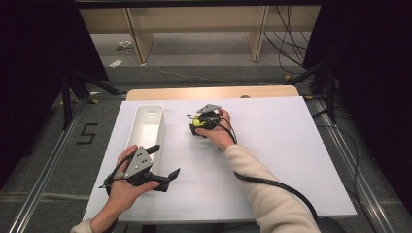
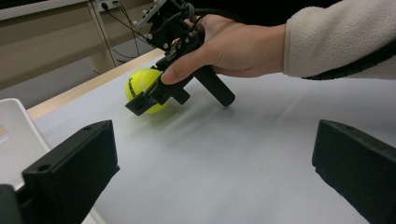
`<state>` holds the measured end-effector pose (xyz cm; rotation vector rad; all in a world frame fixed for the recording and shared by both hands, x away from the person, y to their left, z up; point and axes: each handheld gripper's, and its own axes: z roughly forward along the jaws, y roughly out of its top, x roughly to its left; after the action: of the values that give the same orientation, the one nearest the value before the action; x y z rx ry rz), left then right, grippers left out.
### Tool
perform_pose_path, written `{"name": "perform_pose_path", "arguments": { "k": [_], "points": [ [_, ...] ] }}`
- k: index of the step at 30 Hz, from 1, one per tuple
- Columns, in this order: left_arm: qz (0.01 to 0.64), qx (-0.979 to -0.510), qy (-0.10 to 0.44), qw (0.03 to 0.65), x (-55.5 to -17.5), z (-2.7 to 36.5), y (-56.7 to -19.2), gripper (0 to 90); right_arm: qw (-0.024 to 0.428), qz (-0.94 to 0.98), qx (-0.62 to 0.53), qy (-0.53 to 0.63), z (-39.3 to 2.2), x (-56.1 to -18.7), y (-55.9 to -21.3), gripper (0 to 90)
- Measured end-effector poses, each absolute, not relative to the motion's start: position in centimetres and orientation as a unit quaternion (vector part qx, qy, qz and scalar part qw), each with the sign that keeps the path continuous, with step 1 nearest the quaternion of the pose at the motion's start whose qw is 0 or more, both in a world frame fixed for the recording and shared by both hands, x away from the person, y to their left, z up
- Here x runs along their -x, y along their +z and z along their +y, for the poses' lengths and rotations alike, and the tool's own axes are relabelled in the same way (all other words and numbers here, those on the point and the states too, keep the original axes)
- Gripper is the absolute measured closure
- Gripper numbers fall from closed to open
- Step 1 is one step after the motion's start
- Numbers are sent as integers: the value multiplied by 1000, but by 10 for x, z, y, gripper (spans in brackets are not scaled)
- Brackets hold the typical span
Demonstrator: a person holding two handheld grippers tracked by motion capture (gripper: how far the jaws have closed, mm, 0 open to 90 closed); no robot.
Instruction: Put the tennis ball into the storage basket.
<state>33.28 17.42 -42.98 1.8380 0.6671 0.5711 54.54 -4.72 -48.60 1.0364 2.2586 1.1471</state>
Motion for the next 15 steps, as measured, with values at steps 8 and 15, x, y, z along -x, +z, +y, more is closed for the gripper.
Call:
{"name": "perform_pose_path", "arguments": {
  "k": [8, 15],
  "points": [
    [278, -768, 240, 524, -332, 174, -429, 0, 200, 808, -364, 419, -48, -542, -478, 267],
    [279, -767, 240, 525, -332, 174, -429, 0, 203, 803, -360, 430, -50, -540, -472, 267]
  ]
}}
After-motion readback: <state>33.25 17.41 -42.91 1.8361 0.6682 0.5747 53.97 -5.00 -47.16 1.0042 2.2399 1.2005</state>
